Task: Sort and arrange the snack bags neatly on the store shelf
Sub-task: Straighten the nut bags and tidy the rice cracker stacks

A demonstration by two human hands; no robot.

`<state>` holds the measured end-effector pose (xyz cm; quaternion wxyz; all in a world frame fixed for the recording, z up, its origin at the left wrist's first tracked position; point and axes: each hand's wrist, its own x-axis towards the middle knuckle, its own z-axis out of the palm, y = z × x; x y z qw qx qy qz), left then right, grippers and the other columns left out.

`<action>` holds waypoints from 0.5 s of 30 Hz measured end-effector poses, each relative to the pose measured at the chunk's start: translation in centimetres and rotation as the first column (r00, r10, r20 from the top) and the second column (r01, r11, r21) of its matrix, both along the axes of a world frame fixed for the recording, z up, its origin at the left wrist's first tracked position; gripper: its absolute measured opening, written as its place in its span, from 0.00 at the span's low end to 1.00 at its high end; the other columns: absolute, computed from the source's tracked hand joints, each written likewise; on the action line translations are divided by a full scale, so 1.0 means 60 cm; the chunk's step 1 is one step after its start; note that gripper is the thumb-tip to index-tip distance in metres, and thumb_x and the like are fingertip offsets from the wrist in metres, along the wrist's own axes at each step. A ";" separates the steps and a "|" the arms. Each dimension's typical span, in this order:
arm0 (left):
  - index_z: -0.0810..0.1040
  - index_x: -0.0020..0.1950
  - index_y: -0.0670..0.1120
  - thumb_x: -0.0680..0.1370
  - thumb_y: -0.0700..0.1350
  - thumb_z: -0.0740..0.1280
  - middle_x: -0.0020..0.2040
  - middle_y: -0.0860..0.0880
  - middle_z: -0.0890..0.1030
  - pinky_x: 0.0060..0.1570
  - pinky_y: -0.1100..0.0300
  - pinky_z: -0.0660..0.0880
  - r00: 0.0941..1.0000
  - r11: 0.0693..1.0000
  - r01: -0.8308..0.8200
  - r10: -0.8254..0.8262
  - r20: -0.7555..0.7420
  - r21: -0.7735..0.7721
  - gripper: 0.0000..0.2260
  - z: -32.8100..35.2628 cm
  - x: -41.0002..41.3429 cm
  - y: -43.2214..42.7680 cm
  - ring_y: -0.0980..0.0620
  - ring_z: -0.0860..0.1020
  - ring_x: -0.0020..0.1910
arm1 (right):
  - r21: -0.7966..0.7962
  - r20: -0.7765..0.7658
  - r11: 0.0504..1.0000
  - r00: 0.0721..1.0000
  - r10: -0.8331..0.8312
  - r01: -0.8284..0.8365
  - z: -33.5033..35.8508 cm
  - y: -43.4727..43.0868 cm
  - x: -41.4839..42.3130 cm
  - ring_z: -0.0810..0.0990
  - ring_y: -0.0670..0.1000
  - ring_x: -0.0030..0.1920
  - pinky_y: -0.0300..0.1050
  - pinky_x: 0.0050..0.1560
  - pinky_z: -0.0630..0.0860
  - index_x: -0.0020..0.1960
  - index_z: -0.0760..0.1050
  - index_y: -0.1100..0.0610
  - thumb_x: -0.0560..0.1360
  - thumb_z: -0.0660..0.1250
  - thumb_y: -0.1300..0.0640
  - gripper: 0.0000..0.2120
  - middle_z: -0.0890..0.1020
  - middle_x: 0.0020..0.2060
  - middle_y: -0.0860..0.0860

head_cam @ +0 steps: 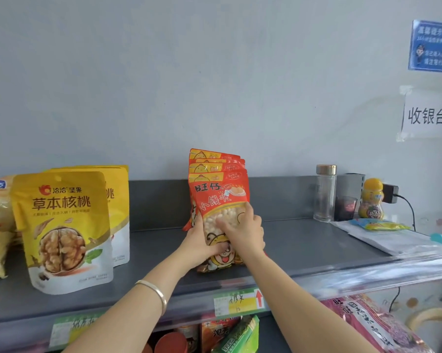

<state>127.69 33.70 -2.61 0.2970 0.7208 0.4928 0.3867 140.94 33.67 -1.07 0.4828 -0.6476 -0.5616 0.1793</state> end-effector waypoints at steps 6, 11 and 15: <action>0.39 0.75 0.60 0.58 0.68 0.70 0.74 0.53 0.63 0.67 0.48 0.68 0.993 0.998 -0.038 0.043 -0.111 0.048 0.56 -0.006 -0.005 0.016 0.51 0.67 0.69 | 0.041 -0.020 0.988 0.989 0.149 -0.148 -0.011 0.009 0.017 0.66 0.59 0.69 0.62 0.67 0.67 0.77 0.47 0.44 0.69 0.70 0.38 0.46 0.63 0.69 0.54; 0.36 0.74 0.62 0.53 0.67 0.76 0.73 0.53 0.63 0.67 0.49 0.68 0.998 0.999 0.002 -0.006 -0.068 -0.055 0.63 -0.012 -0.009 0.018 0.52 0.68 0.69 | -0.078 -0.030 0.985 0.988 0.149 -0.151 -0.013 -0.003 0.022 0.69 0.60 0.68 0.64 0.65 0.68 0.75 0.39 0.39 0.57 0.68 0.28 0.57 0.65 0.70 0.55; 0.31 0.73 0.61 0.52 0.63 0.77 0.73 0.52 0.63 0.67 0.50 0.68 0.995 0.996 -0.002 -0.007 -0.098 -0.091 0.65 -0.013 -0.007 0.019 0.51 0.68 0.68 | -0.124 -0.019 0.979 0.987 0.159 -0.160 -0.012 0.002 0.030 0.74 0.57 0.64 0.62 0.62 0.72 0.76 0.40 0.41 0.55 0.66 0.26 0.59 0.72 0.67 0.52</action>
